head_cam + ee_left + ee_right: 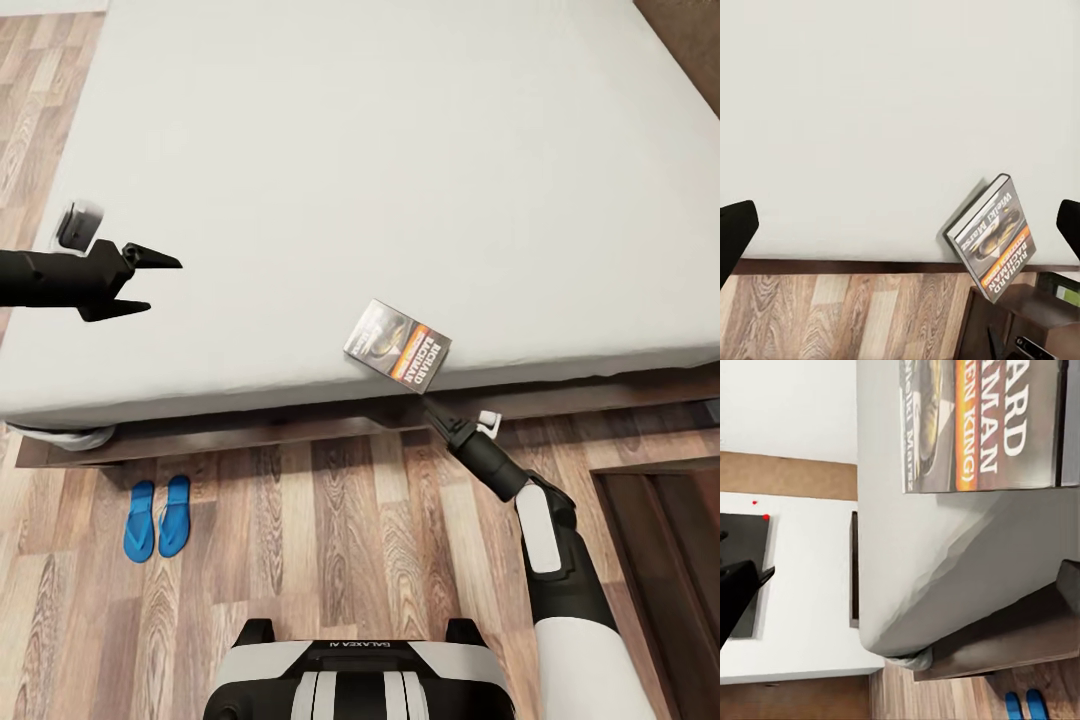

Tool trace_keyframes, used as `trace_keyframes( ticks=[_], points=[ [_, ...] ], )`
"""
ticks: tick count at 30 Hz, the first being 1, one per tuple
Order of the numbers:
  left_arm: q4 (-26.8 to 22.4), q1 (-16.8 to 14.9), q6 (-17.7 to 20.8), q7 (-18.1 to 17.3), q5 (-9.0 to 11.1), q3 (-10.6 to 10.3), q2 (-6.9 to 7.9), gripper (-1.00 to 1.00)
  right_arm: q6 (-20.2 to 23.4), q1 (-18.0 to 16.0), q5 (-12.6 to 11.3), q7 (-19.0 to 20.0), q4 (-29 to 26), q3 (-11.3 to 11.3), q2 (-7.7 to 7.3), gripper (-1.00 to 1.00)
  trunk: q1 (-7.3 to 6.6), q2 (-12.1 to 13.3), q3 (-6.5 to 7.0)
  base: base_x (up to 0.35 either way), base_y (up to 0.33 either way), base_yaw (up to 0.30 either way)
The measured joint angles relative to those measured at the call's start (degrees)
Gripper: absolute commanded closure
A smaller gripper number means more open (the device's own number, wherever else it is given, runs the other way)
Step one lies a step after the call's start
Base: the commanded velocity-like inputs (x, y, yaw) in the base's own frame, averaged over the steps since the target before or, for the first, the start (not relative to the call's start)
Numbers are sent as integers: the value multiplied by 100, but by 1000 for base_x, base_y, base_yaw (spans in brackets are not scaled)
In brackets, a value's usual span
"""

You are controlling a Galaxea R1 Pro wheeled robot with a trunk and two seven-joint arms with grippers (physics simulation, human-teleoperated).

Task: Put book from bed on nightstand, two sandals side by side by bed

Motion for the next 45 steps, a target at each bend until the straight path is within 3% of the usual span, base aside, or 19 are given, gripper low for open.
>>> trace_keyframes(
  ticks=[9,14,20,32,45],
  points=[
    [0,12,-1,2,0,-2,0,-100,-534,0,-56,-101,355,-29,1,-100,0,0,0,3,1,0],
    [0,25,-1,1,0,5,0,-100,-607,-15,-173,-175,591,-306,-5,-100,0,0,0,0,0,0],
    [0,37,-10,-13,0,0,0,-100,-633,-59,-238,-218,1009,-454,-22,-100,0,0,0,0,0,0],
    [0,136,-58,14,-16,39,0,-100,-663,-103,-404,-195,1311,-503,-35,-100,0,0,0,3,2,0],
    [0,293,-3,12,-48,52,0,-100,-663,-105,-431,-185,1325,-492,-38,-100,0,0,0,69,45,0]
  ],
)
